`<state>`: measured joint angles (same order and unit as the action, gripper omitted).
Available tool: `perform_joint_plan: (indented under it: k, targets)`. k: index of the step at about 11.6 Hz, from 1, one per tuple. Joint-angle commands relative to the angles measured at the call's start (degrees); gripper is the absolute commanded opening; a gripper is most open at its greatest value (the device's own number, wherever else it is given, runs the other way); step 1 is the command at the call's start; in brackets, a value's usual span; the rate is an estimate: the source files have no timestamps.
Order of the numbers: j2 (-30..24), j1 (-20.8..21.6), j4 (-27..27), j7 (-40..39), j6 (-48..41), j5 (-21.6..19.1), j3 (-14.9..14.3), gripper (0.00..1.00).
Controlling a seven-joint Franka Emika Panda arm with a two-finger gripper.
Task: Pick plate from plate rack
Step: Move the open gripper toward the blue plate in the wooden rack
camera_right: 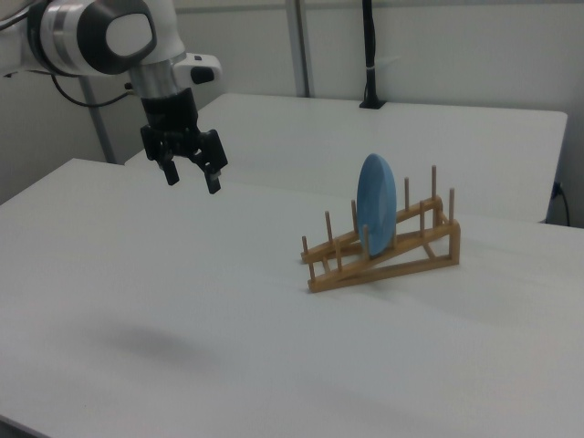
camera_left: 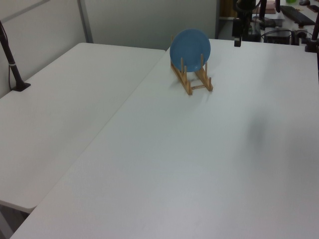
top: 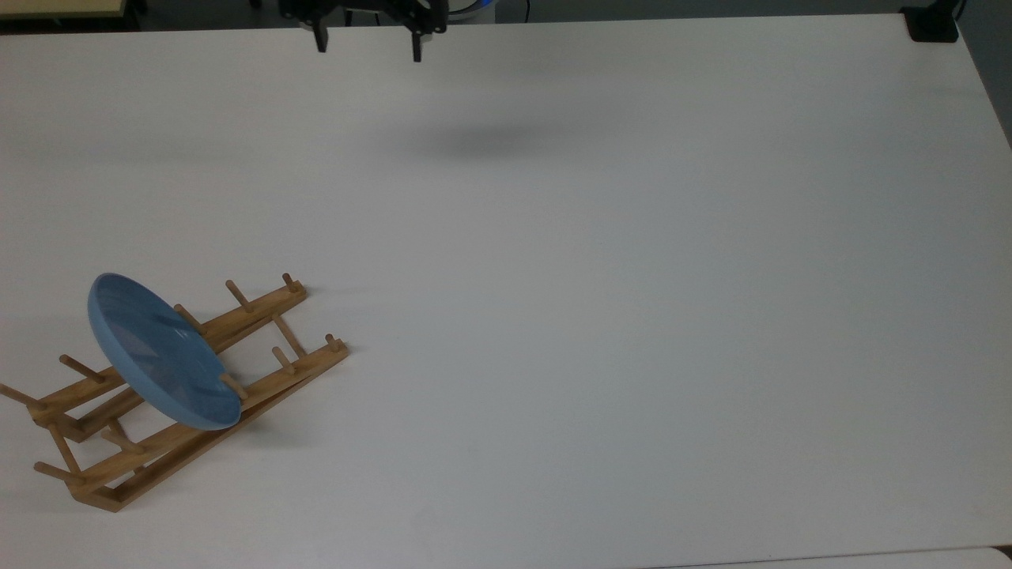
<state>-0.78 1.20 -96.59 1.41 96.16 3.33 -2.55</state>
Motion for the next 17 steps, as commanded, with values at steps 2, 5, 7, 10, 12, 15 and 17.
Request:
perform_joint_plan:
  k: [2, 5, 7, 10, 12, 15, 17]
  targets:
    - [1.6, -4.2, 1.6, -5.8, 6.8, 0.4, -0.3, 1.0]
    - [4.4, -7.9, 3.3, -8.4, 13.8, 0.5, -0.3, 1.0]
    - [6.1, -9.7, 3.4, -8.4, 19.9, 0.8, -0.3, 1.0]
    - [9.4, -12.8, 4.3, -8.4, 27.5, 1.3, -0.3, 1.0]
    - [11.5, -14.7, 6.0, -10.3, 31.6, 1.3, -0.3, 1.0]
    - [15.3, -15.4, 6.1, -14.4, 37.7, 1.3, -0.3, 0.99]
    - [18.2, -15.3, 6.1, -14.4, 44.0, 1.8, -0.3, 0.87]
